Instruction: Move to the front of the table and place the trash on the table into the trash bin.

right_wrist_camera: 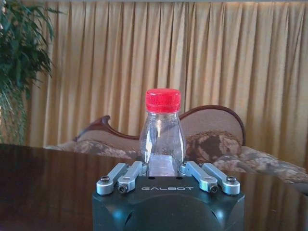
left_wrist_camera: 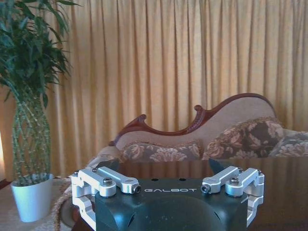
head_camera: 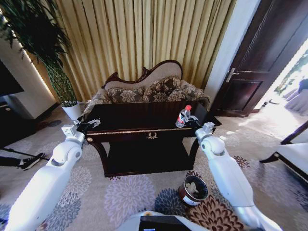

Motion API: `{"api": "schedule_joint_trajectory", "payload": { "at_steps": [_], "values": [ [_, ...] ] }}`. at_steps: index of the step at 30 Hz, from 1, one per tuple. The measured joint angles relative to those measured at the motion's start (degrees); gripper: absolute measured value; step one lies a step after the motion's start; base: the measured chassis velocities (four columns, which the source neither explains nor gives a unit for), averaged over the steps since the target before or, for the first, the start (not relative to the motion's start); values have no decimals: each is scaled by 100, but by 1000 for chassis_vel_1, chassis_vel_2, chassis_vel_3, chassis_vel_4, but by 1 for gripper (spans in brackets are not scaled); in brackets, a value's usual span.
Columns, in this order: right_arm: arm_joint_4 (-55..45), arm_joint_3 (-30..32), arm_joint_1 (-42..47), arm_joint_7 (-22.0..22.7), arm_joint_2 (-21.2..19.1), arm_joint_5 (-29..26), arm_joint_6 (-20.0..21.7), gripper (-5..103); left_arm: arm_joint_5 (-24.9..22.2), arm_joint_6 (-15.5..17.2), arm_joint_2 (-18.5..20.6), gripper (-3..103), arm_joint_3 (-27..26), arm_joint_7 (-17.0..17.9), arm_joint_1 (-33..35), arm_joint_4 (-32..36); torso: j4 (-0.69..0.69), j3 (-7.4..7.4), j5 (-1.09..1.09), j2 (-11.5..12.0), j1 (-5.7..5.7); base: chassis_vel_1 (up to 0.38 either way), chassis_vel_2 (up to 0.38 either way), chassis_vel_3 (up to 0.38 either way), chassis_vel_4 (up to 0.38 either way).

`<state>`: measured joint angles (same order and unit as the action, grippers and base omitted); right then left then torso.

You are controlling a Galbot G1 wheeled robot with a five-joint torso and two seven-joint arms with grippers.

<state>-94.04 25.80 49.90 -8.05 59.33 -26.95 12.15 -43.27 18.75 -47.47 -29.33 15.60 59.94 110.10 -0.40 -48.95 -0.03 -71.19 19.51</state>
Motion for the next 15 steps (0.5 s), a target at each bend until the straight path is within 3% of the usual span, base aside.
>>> {"api": "schedule_joint_trajectory", "payload": {
  "at_steps": [4, 15],
  "values": [
    [155, -14, -17, 0, -282, -160, -32, 26, -147, 0, 103, 100, -70, -107, 132, 84, -1, 0, 0, 0, 0, 0, 0, 0, 0],
    [484, -78, -40, 0, -525, -247, -79, 26, -151, -142, 361, 100, -298, -441, 382, 32, 1, 1, 3, -1, 0, 0, 0, 0, 0]
  ]
}}
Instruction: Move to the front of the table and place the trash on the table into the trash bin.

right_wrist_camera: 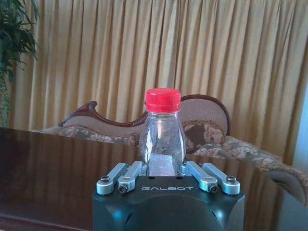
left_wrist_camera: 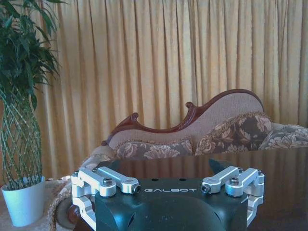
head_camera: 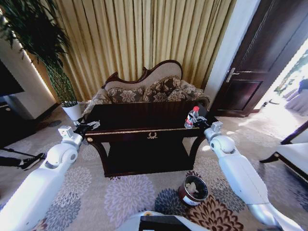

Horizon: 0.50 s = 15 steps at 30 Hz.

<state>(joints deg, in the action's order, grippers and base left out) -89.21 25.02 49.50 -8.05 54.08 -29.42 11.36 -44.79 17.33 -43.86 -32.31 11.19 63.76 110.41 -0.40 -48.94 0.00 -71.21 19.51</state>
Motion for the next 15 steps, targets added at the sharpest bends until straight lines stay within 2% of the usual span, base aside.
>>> {"api": "schedule_joint_trajectory", "payload": {
  "at_steps": [5, 8, 13, 15],
  "values": [
    [461, -86, -221, 5, -138, 286, -183, 26, -7, -12, 6, 100, -10, -19, 16, 55, -1, 2, 2, -3, -2, 0, 0, 0, 0],
    [558, -120, -283, 3, -198, 279, -227, 26, -6, -20, -12, 100, -5, -19, 25, 65, -1, 2, 1, -3, -1, 0, 0, 0, 0],
    [718, -222, -324, -1, -449, -217, -376, 26, -5, -28, -19, 100, 26, -23, 60, 109, 1, 0, -1, -1, -1, 0, 0, 0, 0],
    [703, -233, -224, 2, -639, -805, -563, 25, -13, -30, 23, 100, 34, -43, 72, 138, 1, -2, -4, 0, 0, 0, 0, 0, 0]
  ]
}}
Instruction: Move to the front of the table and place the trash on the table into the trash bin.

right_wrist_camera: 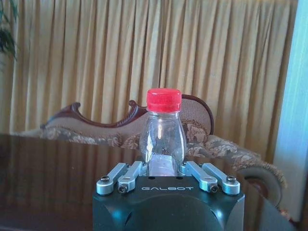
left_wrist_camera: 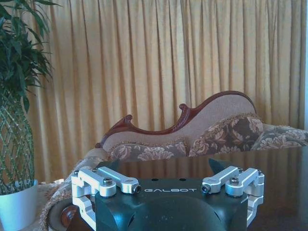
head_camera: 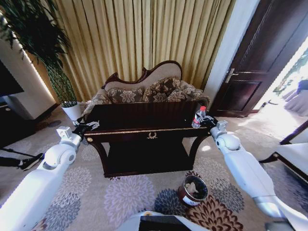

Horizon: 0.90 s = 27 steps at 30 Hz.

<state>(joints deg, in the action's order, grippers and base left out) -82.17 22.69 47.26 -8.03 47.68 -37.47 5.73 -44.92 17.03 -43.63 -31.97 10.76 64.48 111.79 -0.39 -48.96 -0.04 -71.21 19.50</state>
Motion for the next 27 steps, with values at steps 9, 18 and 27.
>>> {"api": "schedule_joint_trajectory", "payload": {
  "at_steps": [9, 18, 27],
  "values": [
    [-797, 152, 545, -2, -347, -570, -357, 25, -16, -25, 55, 100, -19, -21, 121, 50, -1, 0, 1, 1, 1, 0, 0, 0, 0],
    [-1188, 237, 733, -3, -308, -566, -272, 25, -48, -44, 94, 100, -64, -32, 146, 57, -1, 0, 2, 1, 2, 0, 0, 0, 0],
    [-1282, 284, 840, -3, -287, -535, -193, 25, -51, -50, 99, 100, -61, -38, 145, 50, -1, 1, 3, 0, 1, 0, 0, 0, 0]
  ]
}}
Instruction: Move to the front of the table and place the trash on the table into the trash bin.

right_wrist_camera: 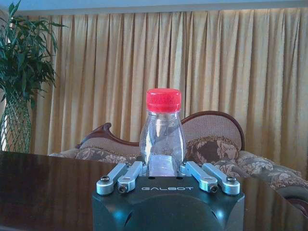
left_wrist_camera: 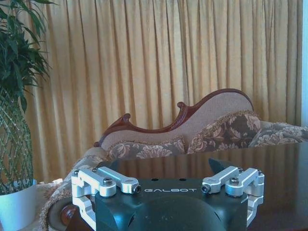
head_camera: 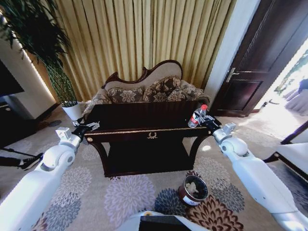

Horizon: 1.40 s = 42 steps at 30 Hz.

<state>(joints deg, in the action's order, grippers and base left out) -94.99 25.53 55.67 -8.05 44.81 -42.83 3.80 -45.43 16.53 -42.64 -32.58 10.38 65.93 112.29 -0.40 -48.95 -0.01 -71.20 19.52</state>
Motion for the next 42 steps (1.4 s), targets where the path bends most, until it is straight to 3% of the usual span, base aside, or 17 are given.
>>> {"api": "schedule_joint_trajectory", "payload": {
  "at_steps": [42],
  "values": [
    [3, 125, 264, 0, 226, 82, -83, 25, 28, -50, -44, 100, 31, -30, 5, -73, 0, 1, 0, -1, -1, 75, -77, -77, 79]
  ]
}}
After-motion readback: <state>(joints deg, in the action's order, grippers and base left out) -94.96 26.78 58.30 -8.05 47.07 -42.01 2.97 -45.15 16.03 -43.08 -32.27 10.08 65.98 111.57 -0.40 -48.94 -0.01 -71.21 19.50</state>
